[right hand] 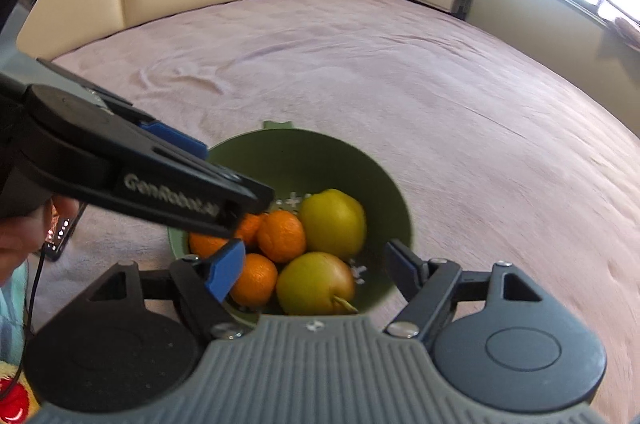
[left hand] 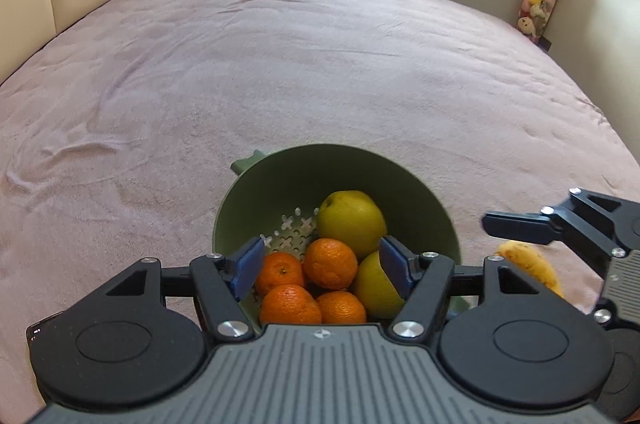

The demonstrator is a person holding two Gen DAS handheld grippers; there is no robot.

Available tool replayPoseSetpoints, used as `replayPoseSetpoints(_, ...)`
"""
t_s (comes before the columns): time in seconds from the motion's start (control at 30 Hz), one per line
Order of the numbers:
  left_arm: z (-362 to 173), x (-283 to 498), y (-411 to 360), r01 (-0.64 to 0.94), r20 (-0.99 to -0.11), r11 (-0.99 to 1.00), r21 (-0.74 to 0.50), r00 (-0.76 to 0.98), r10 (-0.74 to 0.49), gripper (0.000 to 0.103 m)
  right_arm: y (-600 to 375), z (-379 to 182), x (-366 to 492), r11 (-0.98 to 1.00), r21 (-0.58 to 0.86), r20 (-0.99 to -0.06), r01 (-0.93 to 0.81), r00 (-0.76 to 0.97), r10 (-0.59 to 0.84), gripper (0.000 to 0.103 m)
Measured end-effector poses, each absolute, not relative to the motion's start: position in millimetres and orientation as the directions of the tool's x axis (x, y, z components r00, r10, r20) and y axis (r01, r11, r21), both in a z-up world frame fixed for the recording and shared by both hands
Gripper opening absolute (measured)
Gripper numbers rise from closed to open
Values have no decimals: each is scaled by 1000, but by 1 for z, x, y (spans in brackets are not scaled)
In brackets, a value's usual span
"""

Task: Organize fruits
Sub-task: 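Withdraw both open tools from the colander toward the banana, then move the left tool to the last mandarin while the right tool approaches the banana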

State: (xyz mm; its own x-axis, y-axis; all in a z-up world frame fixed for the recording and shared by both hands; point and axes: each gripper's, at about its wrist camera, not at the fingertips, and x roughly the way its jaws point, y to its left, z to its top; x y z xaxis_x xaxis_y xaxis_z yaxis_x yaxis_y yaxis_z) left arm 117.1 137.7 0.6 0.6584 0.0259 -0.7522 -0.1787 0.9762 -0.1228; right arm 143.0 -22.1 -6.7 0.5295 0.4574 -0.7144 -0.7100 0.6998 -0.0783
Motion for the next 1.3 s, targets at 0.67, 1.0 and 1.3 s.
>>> replayPoseSetpoints(0.67,6,79,50,108,-712,992,-67,691,-124,78,-139,3,96,938,16,-723,-346,644,250,76)
replayPoseSetpoints(1.0,-19,64,38,135,-726,979,-155,657,-205,77,-167,-23,85,975,38,-772,-218,614,167,74)
replayPoseSetpoints(1.3,-37,66,22,155,-728,976,-151,650,-216,73,-183,-38,84,980,37,-785,-197,601,150,66)
